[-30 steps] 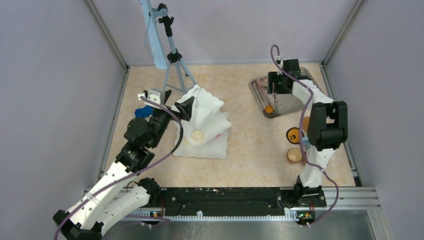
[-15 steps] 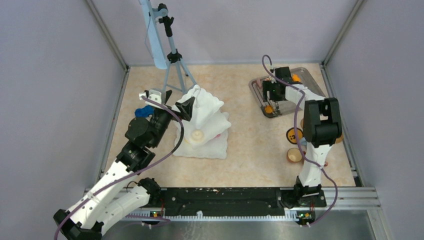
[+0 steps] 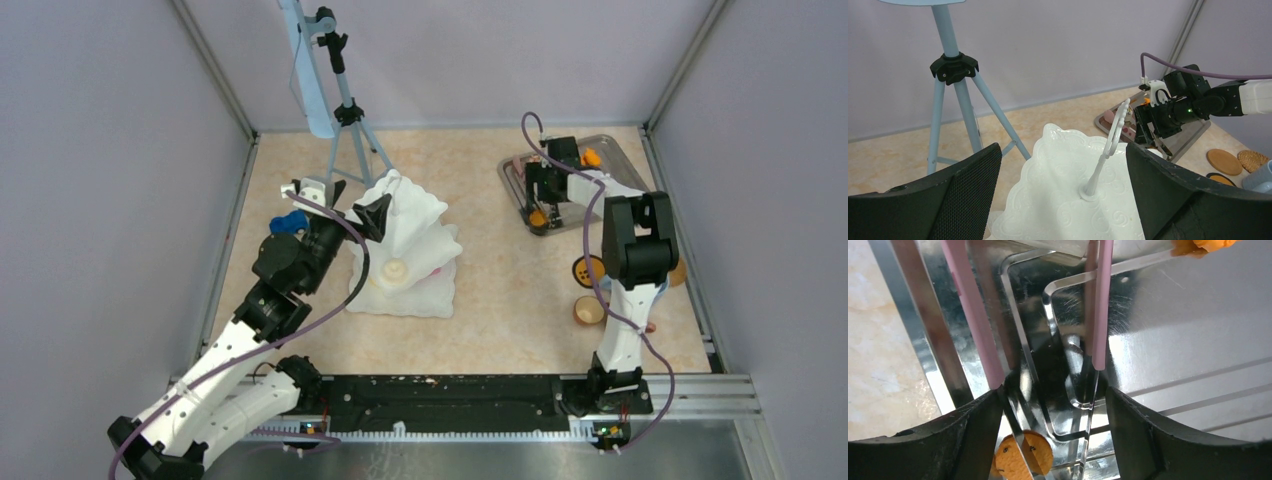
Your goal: Serve the afternoon tea
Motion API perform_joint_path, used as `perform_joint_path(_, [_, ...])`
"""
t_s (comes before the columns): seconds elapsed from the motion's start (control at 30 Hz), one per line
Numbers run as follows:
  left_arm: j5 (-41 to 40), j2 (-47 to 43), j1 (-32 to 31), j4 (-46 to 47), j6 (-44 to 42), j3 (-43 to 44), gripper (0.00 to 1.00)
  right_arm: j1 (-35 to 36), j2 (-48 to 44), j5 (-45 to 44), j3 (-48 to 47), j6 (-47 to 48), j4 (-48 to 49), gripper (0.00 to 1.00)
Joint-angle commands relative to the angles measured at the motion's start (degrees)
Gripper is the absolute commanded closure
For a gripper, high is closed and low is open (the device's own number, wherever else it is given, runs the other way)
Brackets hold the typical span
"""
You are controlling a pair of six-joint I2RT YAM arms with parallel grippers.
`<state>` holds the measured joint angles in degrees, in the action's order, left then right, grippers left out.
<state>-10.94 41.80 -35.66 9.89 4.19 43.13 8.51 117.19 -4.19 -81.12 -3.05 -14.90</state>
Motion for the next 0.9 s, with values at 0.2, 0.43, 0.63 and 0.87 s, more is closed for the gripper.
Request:
perform_joint_path(0.2, [0.32,-0.09,0.29,2.11,-0.10,0.84,0.01,0.71,1.73,-2.15,0.58,0.79,4.05,0.33])
perform_joint_path(0.43, [0.39,0.11,0.28,2.06,-0.13,0.85,0.01,0.68,-0.78,-1.84,-1.03,0.19,2.05,0.51])
perform_joint_path(0.63, [0.39,-0.22,0.32,2.06,-0.06,0.89,0.01,0.69,-4.70,-3.35,-2.50,-0.66,-1.52,0.57])
perform_joint_path(0.87, [0.57,-0.60,0.31,2.06,0.17,0.88,0.01,0.71,-13.75,-6.03,-0.82,-1.59,-6.14,0.59])
